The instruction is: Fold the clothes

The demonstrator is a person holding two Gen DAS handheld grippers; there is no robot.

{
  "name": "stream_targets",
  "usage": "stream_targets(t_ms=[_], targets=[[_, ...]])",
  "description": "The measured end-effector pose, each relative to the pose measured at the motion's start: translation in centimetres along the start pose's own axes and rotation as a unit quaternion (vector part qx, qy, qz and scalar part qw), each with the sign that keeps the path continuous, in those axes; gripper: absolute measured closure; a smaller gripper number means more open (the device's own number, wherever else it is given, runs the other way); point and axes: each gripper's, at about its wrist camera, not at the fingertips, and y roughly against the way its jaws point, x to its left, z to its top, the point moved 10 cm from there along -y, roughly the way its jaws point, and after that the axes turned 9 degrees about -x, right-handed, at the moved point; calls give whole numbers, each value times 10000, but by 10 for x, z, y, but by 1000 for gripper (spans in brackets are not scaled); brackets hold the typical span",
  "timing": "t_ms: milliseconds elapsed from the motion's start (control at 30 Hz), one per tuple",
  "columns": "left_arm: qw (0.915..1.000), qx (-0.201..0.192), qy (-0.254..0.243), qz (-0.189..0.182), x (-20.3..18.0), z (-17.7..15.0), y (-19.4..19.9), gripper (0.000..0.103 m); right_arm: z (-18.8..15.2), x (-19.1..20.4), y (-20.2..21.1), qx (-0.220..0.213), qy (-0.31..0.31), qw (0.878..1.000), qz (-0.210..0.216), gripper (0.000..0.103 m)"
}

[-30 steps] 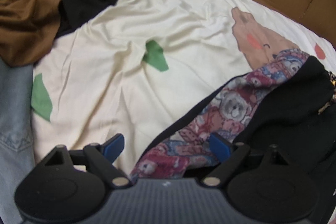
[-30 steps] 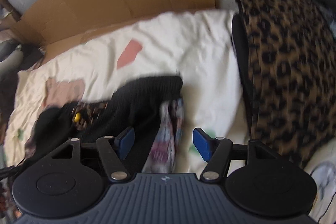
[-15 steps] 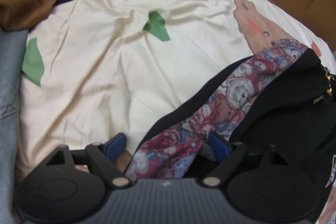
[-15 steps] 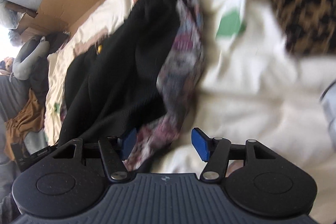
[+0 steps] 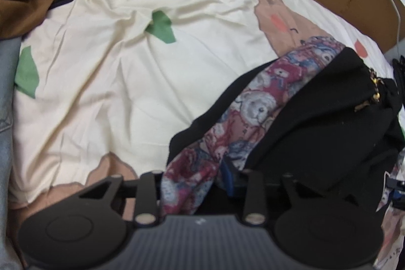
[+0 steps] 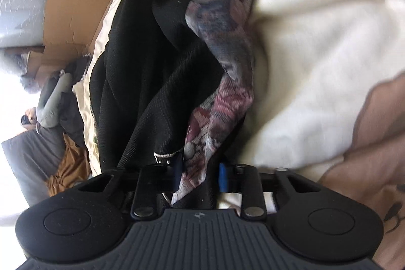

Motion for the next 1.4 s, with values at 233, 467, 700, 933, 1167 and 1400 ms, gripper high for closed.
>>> stream_targets(t_ms=[233, 467, 700, 933, 1167, 1400], targets=[[9999, -66, -137, -41, -4, 1, 22, 90, -4, 4, 13, -77, 351, 9991, -229, 103], [9996, -99, -225, -137, -9, -10, 50, 92, 5, 7, 50, -213, 942, 9928, -707, 103], [9996, -127, -206, -173, -8, -31, 77, 93, 31, -19, 99, -513, 1066, 9856, -1209, 103], [9992, -384, -41, -66, 7, -34, 103, 95, 35, -30, 109, -491, 430, 9969, -448, 80], [9989, -446, -72, 111, 27, -22, 116, 96, 23, -30, 67, -505, -41, 9985, -207, 41], [9985, -497, -97, 195, 35, -13, 120, 96, 22, -40, 44, -517, -559, 9970, -114, 92]])
